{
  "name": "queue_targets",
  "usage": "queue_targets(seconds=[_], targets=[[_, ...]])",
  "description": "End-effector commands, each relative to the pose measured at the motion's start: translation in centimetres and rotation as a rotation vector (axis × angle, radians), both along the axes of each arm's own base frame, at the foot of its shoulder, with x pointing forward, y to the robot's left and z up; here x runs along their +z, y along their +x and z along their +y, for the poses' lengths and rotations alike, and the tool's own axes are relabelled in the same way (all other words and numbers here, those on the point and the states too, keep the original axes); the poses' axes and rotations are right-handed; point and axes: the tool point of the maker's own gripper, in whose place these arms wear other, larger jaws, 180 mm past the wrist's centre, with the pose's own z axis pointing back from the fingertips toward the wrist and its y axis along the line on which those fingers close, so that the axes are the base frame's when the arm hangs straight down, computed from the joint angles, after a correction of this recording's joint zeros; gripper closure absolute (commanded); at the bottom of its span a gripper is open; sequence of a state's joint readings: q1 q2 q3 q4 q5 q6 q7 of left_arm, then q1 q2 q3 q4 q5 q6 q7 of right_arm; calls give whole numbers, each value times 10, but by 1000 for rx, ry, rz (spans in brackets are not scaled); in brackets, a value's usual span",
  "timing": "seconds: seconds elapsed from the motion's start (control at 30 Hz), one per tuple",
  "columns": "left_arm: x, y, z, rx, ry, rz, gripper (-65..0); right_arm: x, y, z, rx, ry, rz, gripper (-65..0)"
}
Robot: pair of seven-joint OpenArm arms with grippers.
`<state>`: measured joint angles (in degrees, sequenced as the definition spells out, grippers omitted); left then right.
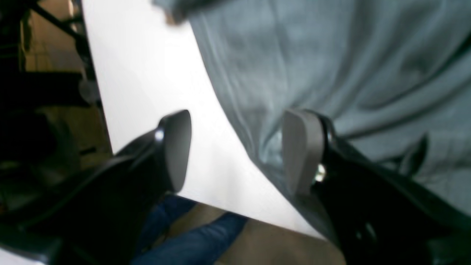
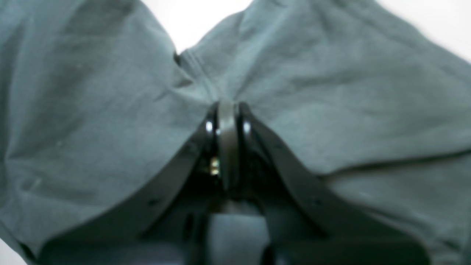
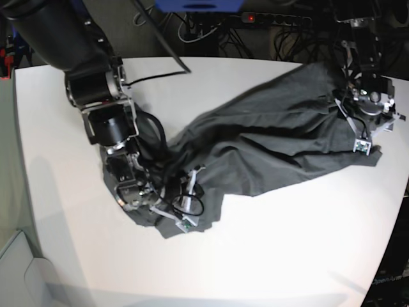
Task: Layout the t-shirt on the table in an organized manner, then fold the t-shirt properly
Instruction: 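Pull the held shirt end with the right gripper toward the table edge, then drag the held shirt end with the right gripper away from the left gripper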
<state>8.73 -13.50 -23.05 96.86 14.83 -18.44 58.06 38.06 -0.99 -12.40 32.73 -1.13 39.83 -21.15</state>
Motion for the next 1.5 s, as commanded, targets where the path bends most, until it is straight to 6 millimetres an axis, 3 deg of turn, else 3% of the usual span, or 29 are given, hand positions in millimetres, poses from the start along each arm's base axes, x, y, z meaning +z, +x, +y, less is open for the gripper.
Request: queue_targets(seconds=[0.0,0.27,0.5,0.6,0.67,0.77,0.93,1.03,1.13,1.23,1.33,1.47], targets=[[14,10,6,-4,27,-44,-380,25,22,2,-17,39,-63,-10],[11,1,5,-7,30,-28,-380,23,59,-27,-265,68,-156,-11],[16,2,4,-15,37,-40,-380,50,101,-130,-641,-88,-417,-11],[16,2,4,-15,37,-40,-380,78,113,-156,-700,-80,-533,-12],[16,2,3,-19,36,-39,-380,100,118,-159,-697,-60,-598,-12],[15,3,0,-31,30,-36,-380,106,108,-156,-660,-56,-593,-12],[6,-6,-12,-33,2,-21,-380,115,71,-116,-491,-33,-547,-12],[0,-12,-31,-79,-16,-7,-377,123,47,-98,-419,-49,-524,-12],[-12,-14,-51,-138,-31,32,-376,121,23,-86,-342,-92,-472,-12],[-25,-18,-54,-140,-47,64,-376,116,-1,-76,-250,-143,-425,-12],[-33,-18,-49,-126,-49,89,-376,102,-19,-78,-226,-188,-374,-11],[-43,-21,-38,-114,-38,127,-376,71,-44,-100,-218,-252,-311,-10]])
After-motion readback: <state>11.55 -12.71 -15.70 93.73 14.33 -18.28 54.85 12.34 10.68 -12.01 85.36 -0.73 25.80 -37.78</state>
